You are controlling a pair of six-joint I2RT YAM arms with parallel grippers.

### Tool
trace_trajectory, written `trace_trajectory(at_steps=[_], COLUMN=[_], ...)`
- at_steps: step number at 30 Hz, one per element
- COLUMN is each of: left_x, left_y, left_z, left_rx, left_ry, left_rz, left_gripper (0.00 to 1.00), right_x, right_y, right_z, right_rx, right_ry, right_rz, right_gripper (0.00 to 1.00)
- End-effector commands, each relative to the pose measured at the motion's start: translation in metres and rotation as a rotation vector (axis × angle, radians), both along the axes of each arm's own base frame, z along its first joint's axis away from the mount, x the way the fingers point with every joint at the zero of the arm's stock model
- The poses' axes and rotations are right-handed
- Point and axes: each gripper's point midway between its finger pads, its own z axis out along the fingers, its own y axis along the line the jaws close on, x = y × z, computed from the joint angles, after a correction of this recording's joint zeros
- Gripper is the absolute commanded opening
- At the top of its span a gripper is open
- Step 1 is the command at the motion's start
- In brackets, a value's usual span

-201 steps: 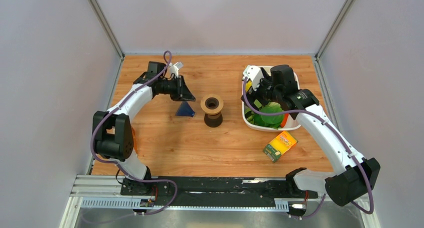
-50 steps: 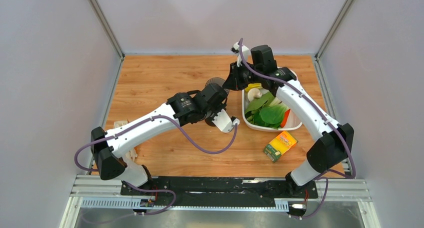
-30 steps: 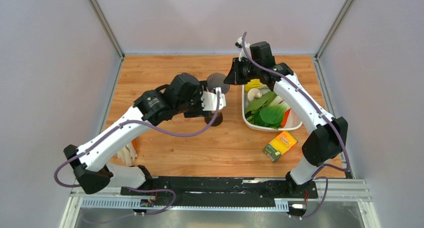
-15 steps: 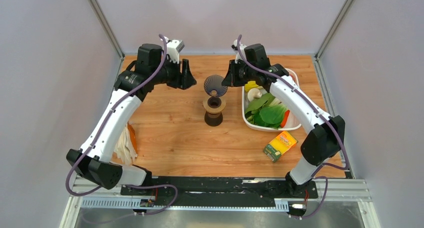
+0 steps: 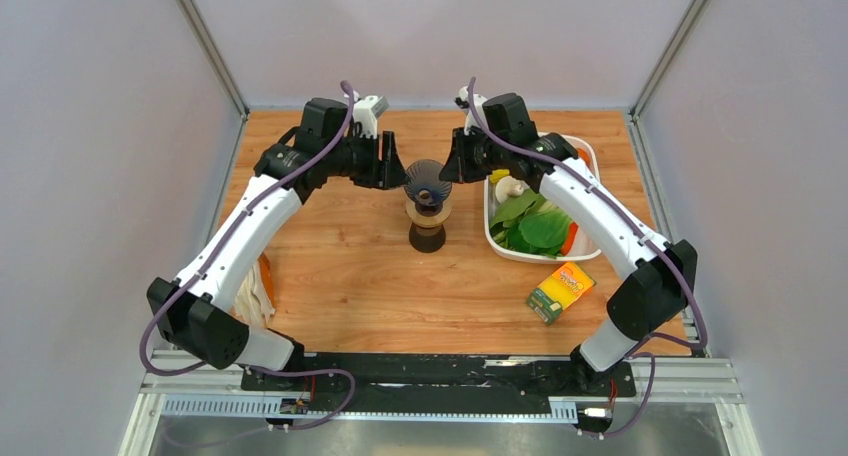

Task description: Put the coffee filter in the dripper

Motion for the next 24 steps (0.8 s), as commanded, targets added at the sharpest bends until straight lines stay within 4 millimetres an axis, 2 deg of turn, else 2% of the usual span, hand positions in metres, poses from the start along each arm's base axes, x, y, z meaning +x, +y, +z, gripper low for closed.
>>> trace_trajectory(at_steps=[1, 5, 12, 24], left_x=[0.003, 0.009, 0.012, 0.018], left_y=[-0.016, -0.023, -0.03, -0.037], left_z=[0.002, -0.01, -0.018, -0.026], left_rx=[-0.018, -0.003, -0.017, -0.013], left_ry=[-0.028, 0.0, 0.02, 0.032], left_rz=[-0.044, -0.057, -0.07, -0.075], left_gripper=[0.59, 0.58, 0.52, 0.4], right_x=[-0.006, -0.004, -0.003, 0.011], right_y=[-0.005, -0.007, -0.01, -0.009], right_z=[0.012, 0.004, -0.004, -0.013], right_rx=[0.016, -0.003, -0.005, -0.01], right_ry=[-0.022, -0.021, -0.006, -0.013], right_rz=[-0.002, -0.005, -0.016, -0.012], right_gripper=[0.0, 0.0, 0.0, 0.0])
